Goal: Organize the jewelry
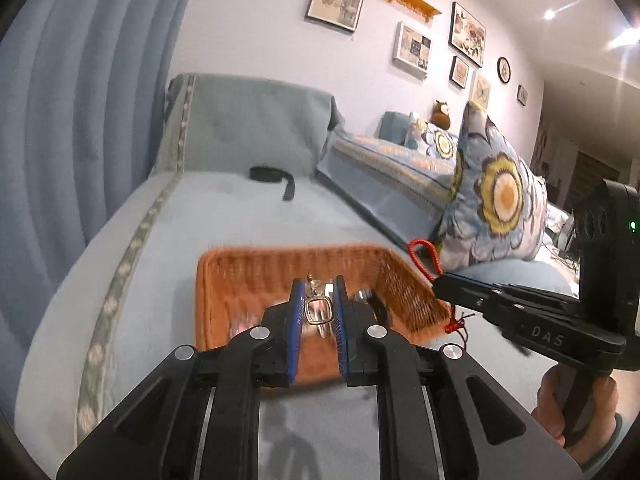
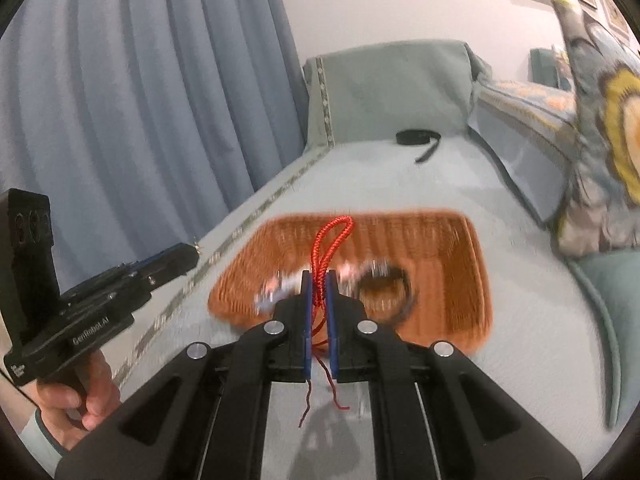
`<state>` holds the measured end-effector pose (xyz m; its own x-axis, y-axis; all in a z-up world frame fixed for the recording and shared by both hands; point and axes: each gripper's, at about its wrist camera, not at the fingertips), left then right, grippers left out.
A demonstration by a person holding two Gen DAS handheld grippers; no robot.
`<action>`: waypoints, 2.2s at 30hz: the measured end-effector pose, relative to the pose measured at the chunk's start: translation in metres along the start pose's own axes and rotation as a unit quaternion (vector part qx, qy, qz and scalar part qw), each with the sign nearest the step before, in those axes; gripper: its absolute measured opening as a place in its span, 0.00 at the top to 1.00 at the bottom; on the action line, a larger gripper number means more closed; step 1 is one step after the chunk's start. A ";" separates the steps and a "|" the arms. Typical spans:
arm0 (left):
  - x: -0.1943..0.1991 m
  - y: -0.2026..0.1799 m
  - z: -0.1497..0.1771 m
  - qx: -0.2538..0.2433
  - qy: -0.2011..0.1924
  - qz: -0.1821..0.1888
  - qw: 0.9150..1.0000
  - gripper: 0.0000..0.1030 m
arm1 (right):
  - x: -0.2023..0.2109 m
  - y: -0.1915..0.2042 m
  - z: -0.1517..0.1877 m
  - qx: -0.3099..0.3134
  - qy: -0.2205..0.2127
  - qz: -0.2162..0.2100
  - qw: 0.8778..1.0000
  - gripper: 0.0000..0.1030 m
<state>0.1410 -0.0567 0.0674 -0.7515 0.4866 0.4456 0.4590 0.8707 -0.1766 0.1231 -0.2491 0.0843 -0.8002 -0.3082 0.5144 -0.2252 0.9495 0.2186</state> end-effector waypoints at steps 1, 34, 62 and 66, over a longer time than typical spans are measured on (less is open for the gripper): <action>-0.008 0.001 -0.007 -0.004 0.001 -0.003 1.000 0.88 | -0.008 -0.001 -0.008 -0.003 0.001 0.001 1.000 0.95; -0.049 0.042 0.001 0.046 0.038 0.000 0.998 0.56 | -0.096 -0.016 -0.019 -0.006 0.101 0.028 0.994 0.70; 0.109 -0.031 0.102 -0.009 -0.072 -0.172 0.982 0.14 | 0.069 0.030 0.119 0.032 -0.077 0.098 0.992 0.37; 0.099 -0.020 0.111 0.015 -0.062 -0.181 0.981 0.14 | 0.057 0.028 0.127 0.040 -0.068 0.103 0.992 0.37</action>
<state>0.0053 -0.0178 0.0179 -0.9157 0.1477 0.3737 0.1378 0.9890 -0.0533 -0.0001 -0.2324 0.0143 -0.9003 -0.1012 0.4234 -0.0874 0.9948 0.0519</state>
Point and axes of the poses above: each gripper's, at about its wrist camera, not at the fingertips, and x roughly against the way its jaws point, y to its left, z to its underside, and after that the axes turned 3 degrees about y, right-handed
